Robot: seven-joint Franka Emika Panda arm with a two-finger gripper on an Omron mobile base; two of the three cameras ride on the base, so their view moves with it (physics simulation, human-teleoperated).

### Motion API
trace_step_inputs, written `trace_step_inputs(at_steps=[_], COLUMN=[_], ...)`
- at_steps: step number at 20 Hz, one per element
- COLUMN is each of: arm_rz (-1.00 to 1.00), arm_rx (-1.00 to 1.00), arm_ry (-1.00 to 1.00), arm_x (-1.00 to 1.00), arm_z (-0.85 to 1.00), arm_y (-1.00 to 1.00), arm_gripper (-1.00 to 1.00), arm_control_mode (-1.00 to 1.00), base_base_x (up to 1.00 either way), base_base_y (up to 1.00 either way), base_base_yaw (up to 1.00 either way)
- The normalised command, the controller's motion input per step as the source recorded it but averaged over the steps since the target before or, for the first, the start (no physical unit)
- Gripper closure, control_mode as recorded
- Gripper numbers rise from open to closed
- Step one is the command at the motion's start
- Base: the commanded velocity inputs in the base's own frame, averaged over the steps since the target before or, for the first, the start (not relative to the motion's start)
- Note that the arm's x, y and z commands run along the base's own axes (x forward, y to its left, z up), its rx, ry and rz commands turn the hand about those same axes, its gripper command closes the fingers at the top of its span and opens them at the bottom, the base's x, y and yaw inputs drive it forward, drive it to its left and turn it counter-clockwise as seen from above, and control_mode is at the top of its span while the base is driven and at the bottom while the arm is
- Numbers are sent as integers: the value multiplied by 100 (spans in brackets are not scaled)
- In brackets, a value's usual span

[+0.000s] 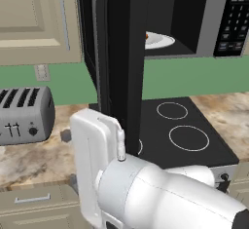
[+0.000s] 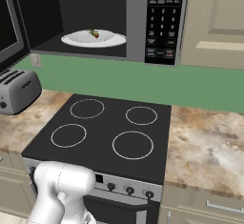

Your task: Transport the fish from the fridge to the microwave and turn on the microwave.

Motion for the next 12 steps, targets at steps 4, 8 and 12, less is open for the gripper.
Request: trace_step_inputs(at_steps=[4,8,12], arm_rz=[-10,-7,-4], arm_rx=[7,3,0], arm_ry=[10,8,3], arm_x=[29,21,25], arm_z=[-9,-21,-20], arm_y=[30,8,16], arm_gripper=[-100,-100,-100], arm_control_mode=[-100,-100,-100], base_base_x=[0,0,0], base_base_y=[0,0,0], base_base_yaw=[0,0,0])
